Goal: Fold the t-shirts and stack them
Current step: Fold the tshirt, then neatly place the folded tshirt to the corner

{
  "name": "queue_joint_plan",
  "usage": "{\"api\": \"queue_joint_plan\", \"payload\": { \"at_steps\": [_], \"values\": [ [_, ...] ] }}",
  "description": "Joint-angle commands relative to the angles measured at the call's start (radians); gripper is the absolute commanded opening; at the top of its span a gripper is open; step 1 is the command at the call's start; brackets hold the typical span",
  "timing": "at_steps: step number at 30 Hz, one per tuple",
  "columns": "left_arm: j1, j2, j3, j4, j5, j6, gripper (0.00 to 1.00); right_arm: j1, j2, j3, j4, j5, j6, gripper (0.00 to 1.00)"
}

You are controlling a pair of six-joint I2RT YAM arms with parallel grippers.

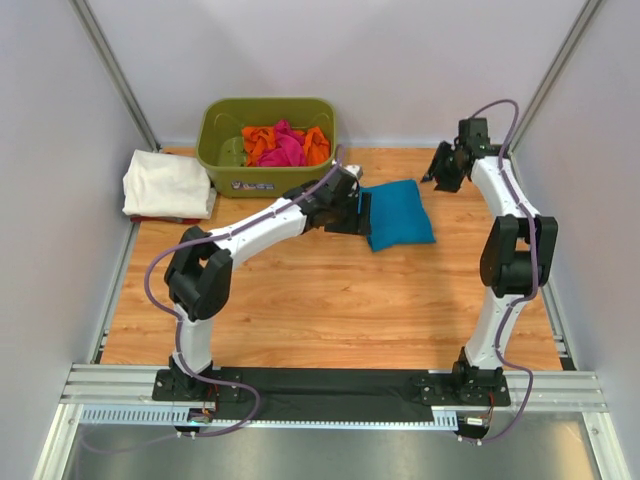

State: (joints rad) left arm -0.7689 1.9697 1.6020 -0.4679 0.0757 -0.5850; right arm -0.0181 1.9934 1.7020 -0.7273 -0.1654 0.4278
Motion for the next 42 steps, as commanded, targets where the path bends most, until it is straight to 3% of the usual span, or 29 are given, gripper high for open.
{"api": "queue_joint_plan", "payload": {
  "at_steps": [1, 3, 6, 11, 16, 22, 30, 33, 34, 36, 38, 42],
  "values": [
    [0.016, -0.036, 0.088, 0.047, -0.033, -0.050, 0.78, -0.025, -0.050, 0.194, -0.047, 0.003, -0.006, 0.54],
    [0.023, -0.005, 0.120, 0.061, -0.057, -0.125, 0.84, -0.046, -0.027, 0.264, -0.078, -0.022, 0.006, 0.68],
    [0.037, 0.082, 0.165, 0.087, -0.074, -0.237, 0.86, -0.074, -0.024, 0.281, -0.086, -0.045, 0.020, 0.78],
    [0.054, 0.170, 0.193, 0.181, -0.113, -0.335, 0.85, -0.091, -0.051, 0.233, -0.087, -0.066, 0.014, 0.79],
    [0.059, 0.271, 0.274, 0.178, -0.116, -0.360, 0.84, -0.091, -0.071, 0.147, -0.074, -0.034, -0.012, 0.79],
    [0.059, 0.343, 0.265, 0.251, -0.108, -0.377, 0.81, -0.094, -0.025, 0.125, -0.087, -0.023, -0.008, 0.77],
    [0.059, 0.420, 0.263, 0.345, -0.064, -0.368, 0.59, -0.106, -0.028, 0.140, -0.086, -0.016, -0.008, 0.76],
    [0.065, 0.445, 0.277, 0.370, -0.047, -0.346, 0.33, -0.106, -0.024, 0.117, -0.086, -0.016, -0.006, 0.76],
    [0.068, 0.451, 0.282, 0.370, -0.041, -0.336, 0.15, -0.106, -0.024, 0.108, -0.087, -0.016, -0.007, 0.76],
    [0.074, 0.460, 0.291, 0.362, -0.022, -0.319, 0.00, -0.106, -0.027, 0.090, -0.087, -0.017, -0.008, 0.75],
    [0.076, 0.452, 0.303, 0.296, -0.020, -0.277, 0.00, -0.106, -0.033, 0.061, -0.092, -0.014, -0.003, 0.74],
    [0.079, 0.297, 0.123, 0.227, -0.030, -0.198, 0.00, -0.106, -0.079, -0.021, -0.071, 0.000, 0.002, 0.74]
  ]
}}
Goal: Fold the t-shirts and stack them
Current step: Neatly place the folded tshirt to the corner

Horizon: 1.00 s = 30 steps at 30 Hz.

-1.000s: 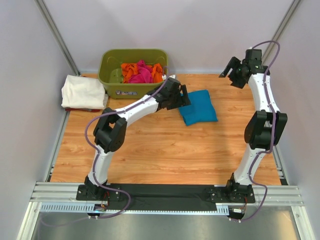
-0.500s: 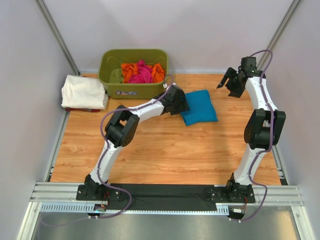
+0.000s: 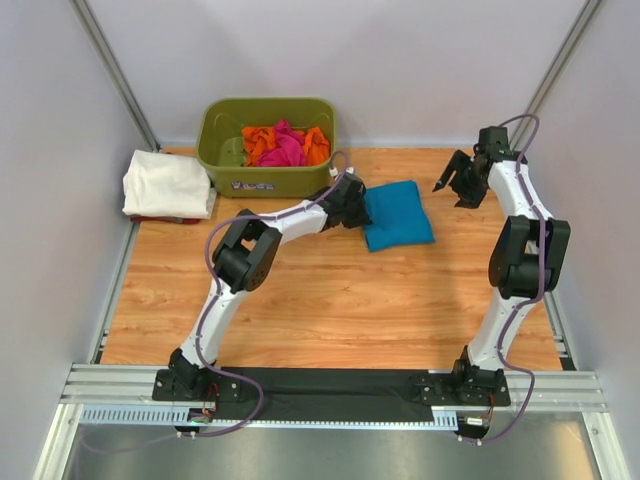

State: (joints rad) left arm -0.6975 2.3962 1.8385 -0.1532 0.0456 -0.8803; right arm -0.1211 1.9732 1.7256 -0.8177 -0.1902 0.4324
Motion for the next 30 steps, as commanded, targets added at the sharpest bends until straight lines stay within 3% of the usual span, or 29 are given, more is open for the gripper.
{"api": "queue_joint_plan", "payload": {
  "at_steps": [1, 6, 14, 19, 25, 30],
  "values": [
    [0.010, -0.165, -0.158, -0.095, 0.003, 0.109, 0.00, -0.003, -0.068, -0.090, 0.026, 0.028, 0.000, 0.74],
    [0.029, -0.423, -0.483, -0.150, 0.007, 0.211, 0.00, -0.003, -0.129, -0.213, 0.052, 0.034, 0.022, 0.73],
    [0.151, -0.731, -0.806, -0.357, -0.044, 0.299, 0.00, -0.002, -0.194, -0.322, 0.069, 0.037, 0.034, 0.73],
    [0.237, -0.862, -0.818, -0.491, -0.246, 0.363, 0.00, 0.001, -0.183, -0.317, 0.055, 0.038, 0.040, 0.73],
    [0.288, -0.844, -0.756, -0.591, -0.531, 0.599, 0.00, 0.009, -0.151, -0.282, 0.043, 0.046, 0.049, 0.73],
    [0.383, -0.825, -0.746, -0.557, -0.580, 0.750, 0.00, 0.015, -0.110, -0.230, 0.019, 0.055, 0.048, 0.73]
  ]
}}
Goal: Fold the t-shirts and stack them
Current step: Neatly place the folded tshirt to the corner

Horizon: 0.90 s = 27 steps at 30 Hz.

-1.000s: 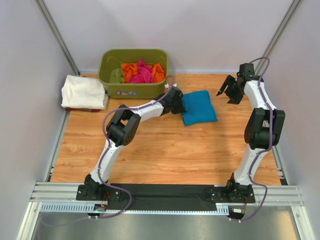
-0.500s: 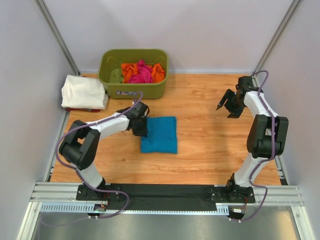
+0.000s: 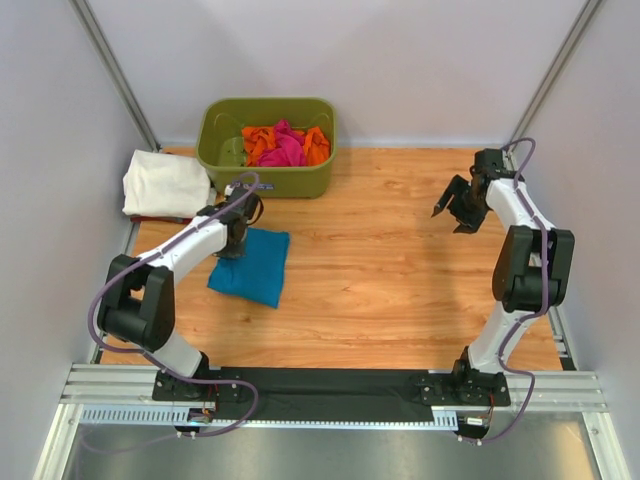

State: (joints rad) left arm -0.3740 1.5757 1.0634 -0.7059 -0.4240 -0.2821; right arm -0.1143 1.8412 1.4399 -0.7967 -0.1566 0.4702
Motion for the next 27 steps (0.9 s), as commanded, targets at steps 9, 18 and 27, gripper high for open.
{"api": "queue_joint_plan", "payload": {
  "at_steps": [9, 18, 27],
  "values": [
    [0.225, -0.210, -0.081, 0.301, 0.014, 0.518, 0.00, 0.010, 0.087, 0.145, -0.019, 0.037, 0.019, 0.72],
    [0.360, -0.241, -0.005, 0.395, 0.200, 0.728, 0.00, 0.011, 0.133, 0.197, -0.035, 0.051, 0.021, 0.72],
    [0.469, -0.117, 0.132, 0.474, 0.240, 0.794, 0.00, 0.011, 0.154, 0.211, -0.041, 0.068, 0.025, 0.71]
  ]
}}
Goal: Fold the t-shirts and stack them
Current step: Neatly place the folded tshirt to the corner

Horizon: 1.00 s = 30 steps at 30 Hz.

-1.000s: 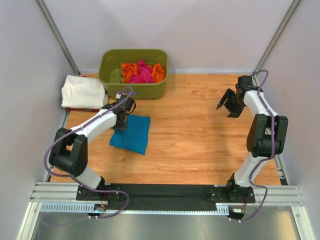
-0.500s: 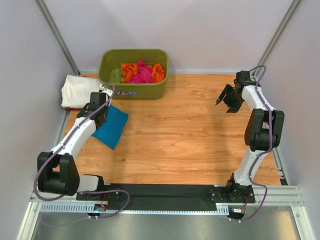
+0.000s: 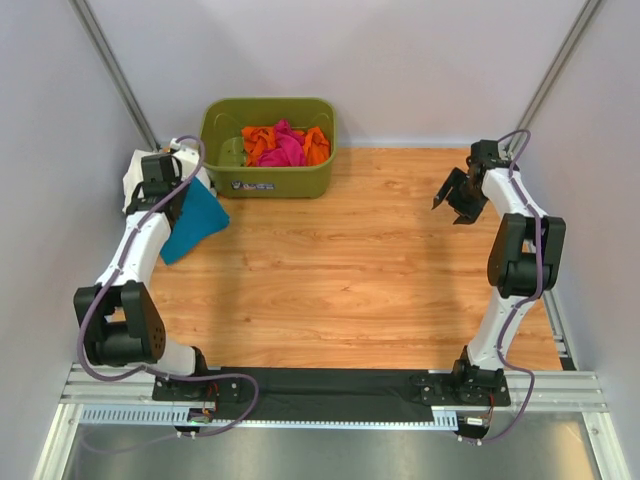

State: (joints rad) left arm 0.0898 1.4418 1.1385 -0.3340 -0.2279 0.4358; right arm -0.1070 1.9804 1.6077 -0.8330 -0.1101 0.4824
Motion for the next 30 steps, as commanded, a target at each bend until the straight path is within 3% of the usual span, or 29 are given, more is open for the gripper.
{"api": "queue_joint_plan", "payload": {
  "at_steps": [1, 10, 15, 24, 30],
  "values": [
    [0.011, 0.044, 0.088, 0.104, 0.059, 0.086, 0.00, 0.003, 0.015, 0.043, -0.006, 0.021, 0.015, 0.71],
    [0.070, 0.216, 0.299, 0.055, 0.137, 0.109, 0.00, 0.007, 0.031, 0.078, -0.028, 0.039, 0.028, 0.70],
    [0.109, 0.227, 0.368, 0.062, 0.160, 0.096, 0.00, 0.012, 0.035, 0.077, -0.035, 0.049, 0.041, 0.70],
    [0.119, 0.278, 0.371, 0.125, 0.259, 0.410, 0.00, 0.030, 0.089, 0.139, -0.064, 0.053, 0.050, 0.70],
    [0.119, 0.341, 0.383, 0.245, 0.194, 0.559, 0.00, 0.039, 0.123, 0.185, -0.083, 0.058, 0.053, 0.70]
  ]
}}
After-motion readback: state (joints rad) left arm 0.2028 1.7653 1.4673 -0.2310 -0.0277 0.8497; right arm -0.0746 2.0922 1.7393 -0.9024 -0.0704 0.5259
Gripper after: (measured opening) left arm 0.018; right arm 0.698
